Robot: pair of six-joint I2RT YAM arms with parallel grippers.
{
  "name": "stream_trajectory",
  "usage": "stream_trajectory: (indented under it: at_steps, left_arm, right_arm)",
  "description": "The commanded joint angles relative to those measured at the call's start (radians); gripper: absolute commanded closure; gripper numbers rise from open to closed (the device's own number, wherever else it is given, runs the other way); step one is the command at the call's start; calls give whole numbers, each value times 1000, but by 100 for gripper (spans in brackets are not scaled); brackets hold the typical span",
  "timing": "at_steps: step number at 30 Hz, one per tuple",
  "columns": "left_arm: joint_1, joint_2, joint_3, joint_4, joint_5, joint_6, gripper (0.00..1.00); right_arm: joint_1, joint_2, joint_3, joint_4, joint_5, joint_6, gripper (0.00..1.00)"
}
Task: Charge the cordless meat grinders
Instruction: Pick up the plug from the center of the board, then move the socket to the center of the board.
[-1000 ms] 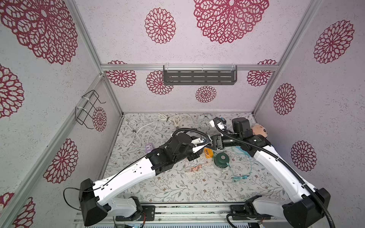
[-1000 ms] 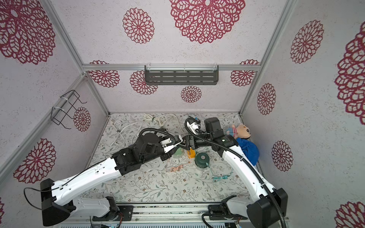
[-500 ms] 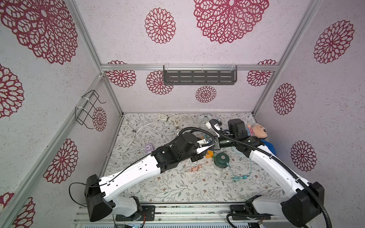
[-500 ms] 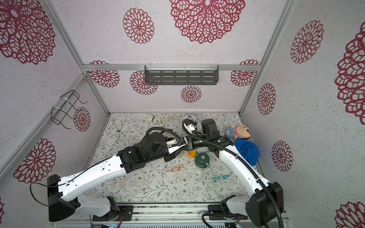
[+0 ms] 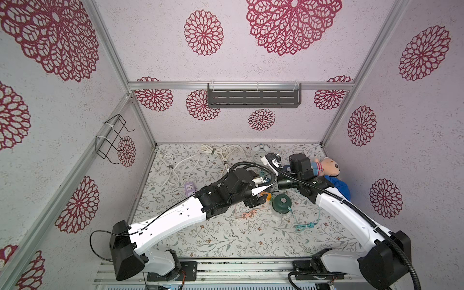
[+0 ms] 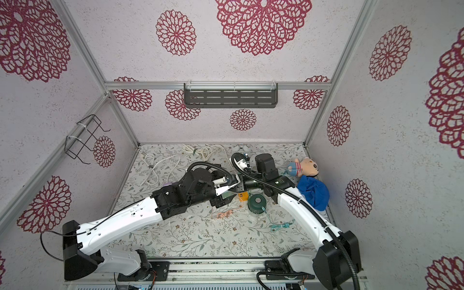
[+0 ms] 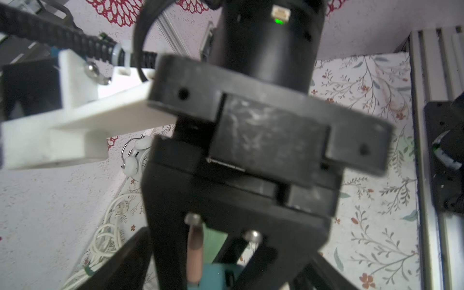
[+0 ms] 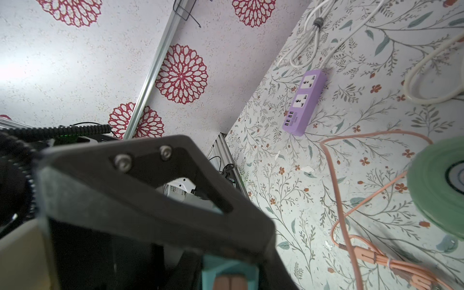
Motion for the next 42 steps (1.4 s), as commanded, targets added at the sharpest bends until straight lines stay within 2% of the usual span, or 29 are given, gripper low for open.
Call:
stream_trajectory:
  at_steps: [1, 7, 12, 15, 18, 19, 21, 23, 26, 29, 32, 36, 42]
  left_arm:
    - [-10, -35, -20, 98, -35, -13, 3]
    - [-10, -113, -94, 113, -113, -100, 3]
    - [-11, -234, -195, 92, -228, -259, 3]
    - [-7, -313, -245, 55, -440, -443, 3]
    - [48, -350, -237, -94, -597, -724, 3]
    - [99, -347, -216, -183, -575, -828, 3]
    - [236, -316, -172, -355, -452, -993, 3]
    - [365, -259, -149, -493, -347, -1079, 3]
    - [501, -166, -150, -607, -260, -1123, 3]
    - [547, -90, -190, -616, -264, -1113, 3]
    - [600, -3, -234, -571, -214, -1095, 3]
    - [634, 132, -241, -537, -223, -1065, 3]
    - [668, 275, -274, -422, -149, -1047, 0]
  right_arm:
    - [-8, -40, 40, 38, 29, 14, 100]
    - [-49, -30, 56, -41, 209, -15, 100]
    - [-72, -20, 66, -71, 316, -25, 100]
    - [-74, -22, 63, -72, 367, -36, 100]
    - [-74, -15, 58, -65, 402, -42, 100]
    - [-73, -12, 58, -61, 406, -43, 100]
    - [-72, -9, 52, -53, 419, -42, 100]
    - [-73, -6, 47, -48, 436, -47, 100]
    - [-68, -3, 53, -67, 469, -54, 100]
    - [-43, -21, 47, -88, 520, -72, 100]
    - [-25, -44, 7, -51, 522, -52, 100]
    - [3, -45, 0, -57, 528, -51, 100]
    - [46, -57, 6, -93, 586, -85, 100]
